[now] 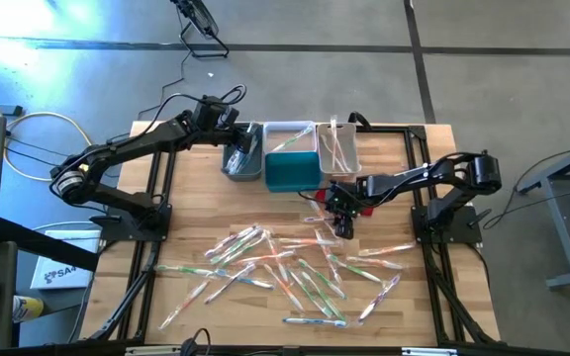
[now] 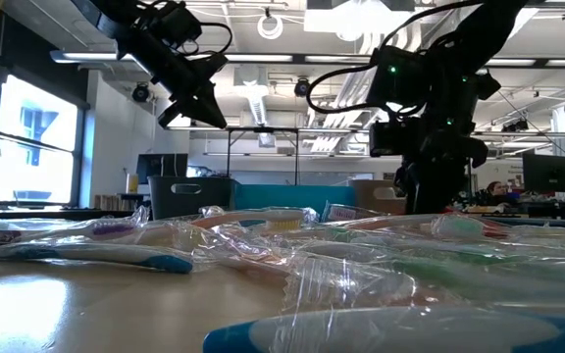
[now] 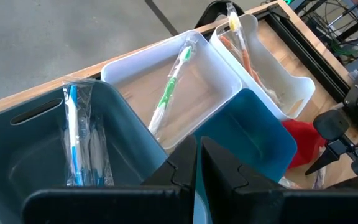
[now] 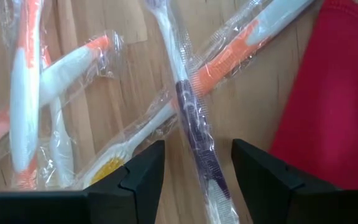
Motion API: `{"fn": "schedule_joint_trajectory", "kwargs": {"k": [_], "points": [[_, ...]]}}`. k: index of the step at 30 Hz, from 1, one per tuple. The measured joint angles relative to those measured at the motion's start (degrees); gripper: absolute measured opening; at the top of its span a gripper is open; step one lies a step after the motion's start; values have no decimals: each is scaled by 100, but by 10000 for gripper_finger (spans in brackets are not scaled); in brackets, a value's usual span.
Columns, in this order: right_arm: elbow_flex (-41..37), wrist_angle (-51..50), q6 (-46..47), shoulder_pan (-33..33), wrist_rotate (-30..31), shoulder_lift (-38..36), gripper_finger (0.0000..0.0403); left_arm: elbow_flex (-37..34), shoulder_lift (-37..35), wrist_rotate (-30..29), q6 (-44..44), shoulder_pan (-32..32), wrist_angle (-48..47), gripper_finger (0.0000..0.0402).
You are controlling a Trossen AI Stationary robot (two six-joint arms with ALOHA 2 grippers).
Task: Pick & Place Toothbrushes
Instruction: Put the purple toothbrush into the blue bin
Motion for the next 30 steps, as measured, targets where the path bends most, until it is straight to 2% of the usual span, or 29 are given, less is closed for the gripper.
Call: {"fn": "schedule_joint_trajectory", "kwargs": {"k": [4,12,17,25,30], "points": [[0,-2,-7,-2,21,2,160,0,0,0,0,0,0,19],[0,-2,-9,-7,59,7,81,0,0,0,0,0,0,19],[0,-2,-9,-4,110,7,47,0,0,0,0,0,0,19],[-4,-17,-20,0,108,-50,37,0,0,2,-2,0,0,19],[-7,-35,-158,4,94,-401,35,0,0,2,-2,0,0,19]]}}
